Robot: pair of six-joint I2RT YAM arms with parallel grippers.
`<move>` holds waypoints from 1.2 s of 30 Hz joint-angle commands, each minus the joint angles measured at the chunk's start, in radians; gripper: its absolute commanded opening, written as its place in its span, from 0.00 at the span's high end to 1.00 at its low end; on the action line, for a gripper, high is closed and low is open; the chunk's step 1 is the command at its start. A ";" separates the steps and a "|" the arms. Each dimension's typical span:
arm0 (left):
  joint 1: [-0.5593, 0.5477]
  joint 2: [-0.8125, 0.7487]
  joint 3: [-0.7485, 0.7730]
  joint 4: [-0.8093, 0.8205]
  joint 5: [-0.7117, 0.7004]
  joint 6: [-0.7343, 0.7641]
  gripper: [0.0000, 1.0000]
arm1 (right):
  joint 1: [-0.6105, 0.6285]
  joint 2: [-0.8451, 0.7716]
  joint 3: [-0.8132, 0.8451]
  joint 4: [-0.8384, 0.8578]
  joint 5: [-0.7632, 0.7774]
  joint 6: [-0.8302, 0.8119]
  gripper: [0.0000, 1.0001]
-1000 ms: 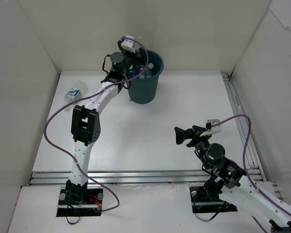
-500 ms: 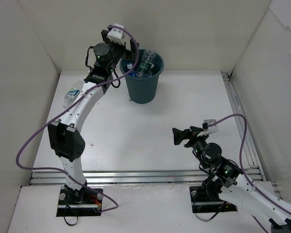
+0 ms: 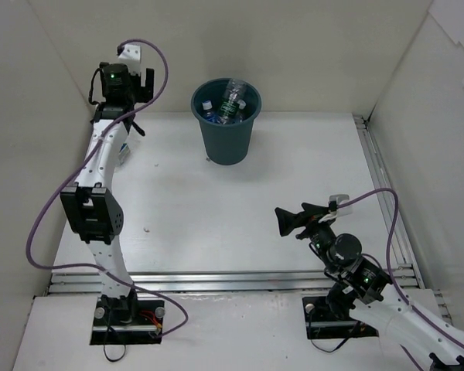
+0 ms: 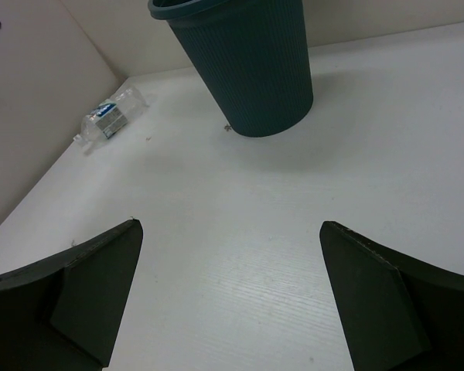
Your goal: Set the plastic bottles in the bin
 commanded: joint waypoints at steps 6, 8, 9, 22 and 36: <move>0.159 0.156 0.035 -0.178 0.141 0.078 0.07 | 0.006 -0.005 -0.002 0.100 -0.028 0.004 0.03; 0.180 0.190 0.022 -0.189 0.167 0.090 0.07 | 0.003 -0.005 -0.007 0.108 -0.022 0.002 0.03; 0.193 0.199 0.021 -0.198 0.160 0.115 0.07 | 0.009 -0.006 -0.008 0.106 -0.021 -0.001 0.03; 0.211 0.323 0.056 -0.260 0.152 0.261 0.05 | 0.006 -0.023 -0.025 0.126 -0.034 -0.010 0.03; 0.230 0.406 0.042 -0.233 0.143 0.297 0.06 | 0.008 -0.031 -0.039 0.132 -0.022 -0.010 0.03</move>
